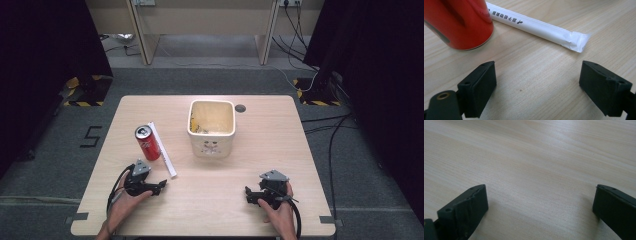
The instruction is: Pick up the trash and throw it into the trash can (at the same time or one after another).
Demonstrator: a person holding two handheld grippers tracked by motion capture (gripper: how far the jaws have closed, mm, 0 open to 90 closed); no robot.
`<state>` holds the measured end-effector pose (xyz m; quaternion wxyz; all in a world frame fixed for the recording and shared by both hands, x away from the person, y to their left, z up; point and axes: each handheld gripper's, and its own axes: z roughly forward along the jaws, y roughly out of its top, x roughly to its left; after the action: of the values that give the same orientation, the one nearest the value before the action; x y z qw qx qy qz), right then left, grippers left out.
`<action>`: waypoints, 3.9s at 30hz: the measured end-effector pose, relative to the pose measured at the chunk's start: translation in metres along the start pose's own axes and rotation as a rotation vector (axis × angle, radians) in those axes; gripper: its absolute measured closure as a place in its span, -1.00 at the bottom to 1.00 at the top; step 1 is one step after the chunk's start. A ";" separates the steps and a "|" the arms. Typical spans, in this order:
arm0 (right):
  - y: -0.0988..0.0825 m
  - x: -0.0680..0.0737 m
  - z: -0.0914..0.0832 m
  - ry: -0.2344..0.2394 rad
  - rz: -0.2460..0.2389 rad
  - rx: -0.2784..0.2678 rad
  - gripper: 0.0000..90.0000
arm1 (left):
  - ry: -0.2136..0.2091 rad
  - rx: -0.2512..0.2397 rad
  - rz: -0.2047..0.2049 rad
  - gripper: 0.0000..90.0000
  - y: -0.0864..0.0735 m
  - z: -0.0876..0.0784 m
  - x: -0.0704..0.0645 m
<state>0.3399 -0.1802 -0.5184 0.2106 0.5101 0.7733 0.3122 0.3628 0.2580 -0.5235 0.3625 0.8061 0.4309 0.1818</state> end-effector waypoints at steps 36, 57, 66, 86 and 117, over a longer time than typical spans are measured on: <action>0.000 0.000 0.000 0.005 -0.011 0.001 -0.99 | 0.049 -0.076 -0.077 -0.65 0.004 -0.018 0.023; 0.000 0.000 0.000 0.007 -0.012 0.000 -0.99 | 0.091 -0.110 -0.080 -0.66 0.026 -0.024 0.038; 0.000 0.000 0.000 0.007 -0.012 0.001 -0.99 | 0.107 -0.135 -0.095 -0.66 0.035 -0.027 0.047; 0.000 0.000 0.000 0.007 -0.012 0.001 -0.99 | 0.119 -0.143 -0.100 -0.64 0.052 -0.011 0.056; 0.000 0.000 0.000 0.009 -0.012 -0.001 -0.99 | 0.127 -0.145 -0.091 -0.26 0.061 0.008 0.062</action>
<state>0.3394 -0.1800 -0.5186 0.2093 0.5042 0.7770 0.3136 0.4363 0.2833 -0.4845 0.3995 0.7444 0.4747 0.2466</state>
